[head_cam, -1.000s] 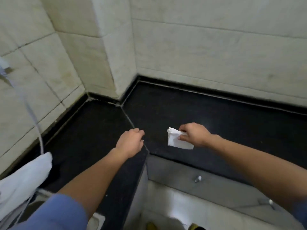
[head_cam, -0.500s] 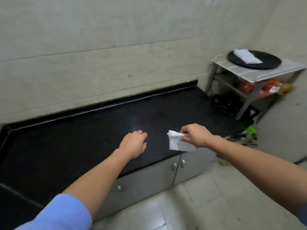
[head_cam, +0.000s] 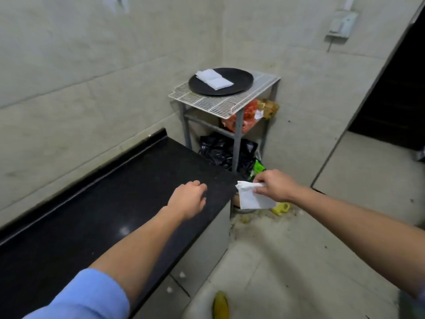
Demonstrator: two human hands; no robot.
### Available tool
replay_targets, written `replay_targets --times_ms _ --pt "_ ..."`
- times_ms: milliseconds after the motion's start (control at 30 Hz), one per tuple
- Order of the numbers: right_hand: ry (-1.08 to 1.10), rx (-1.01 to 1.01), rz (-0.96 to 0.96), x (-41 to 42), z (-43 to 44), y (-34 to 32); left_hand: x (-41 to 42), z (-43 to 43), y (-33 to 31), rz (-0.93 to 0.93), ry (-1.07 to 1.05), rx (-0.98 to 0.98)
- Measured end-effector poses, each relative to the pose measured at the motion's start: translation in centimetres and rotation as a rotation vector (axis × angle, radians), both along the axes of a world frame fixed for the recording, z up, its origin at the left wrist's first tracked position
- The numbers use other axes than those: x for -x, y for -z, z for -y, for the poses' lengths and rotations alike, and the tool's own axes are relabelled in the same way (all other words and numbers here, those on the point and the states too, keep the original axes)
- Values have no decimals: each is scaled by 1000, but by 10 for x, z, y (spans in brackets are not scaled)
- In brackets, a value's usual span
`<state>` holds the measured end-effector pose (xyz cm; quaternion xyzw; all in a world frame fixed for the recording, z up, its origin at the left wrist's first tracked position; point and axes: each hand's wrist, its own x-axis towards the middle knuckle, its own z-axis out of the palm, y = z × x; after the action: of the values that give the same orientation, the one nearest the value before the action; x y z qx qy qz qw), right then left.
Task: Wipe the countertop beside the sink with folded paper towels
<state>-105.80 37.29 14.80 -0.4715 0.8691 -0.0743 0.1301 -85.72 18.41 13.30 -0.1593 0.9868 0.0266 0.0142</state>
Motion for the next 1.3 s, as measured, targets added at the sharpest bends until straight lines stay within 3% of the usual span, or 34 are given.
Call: replay_targets --times_ms 333,600,933,1300 --pt "197 97 -34 160 38 -51 206 75 -40 -102 181 -11" --pt "114 186 -122 278 106 -92 315 130 -54 -180 140 7" --pt "-215 291 -144 439 251 -129 433 196 -71 -242 -246 -4" --pt "-444 314 -27 503 400 -150 471 256 -68 -219 -488 4"
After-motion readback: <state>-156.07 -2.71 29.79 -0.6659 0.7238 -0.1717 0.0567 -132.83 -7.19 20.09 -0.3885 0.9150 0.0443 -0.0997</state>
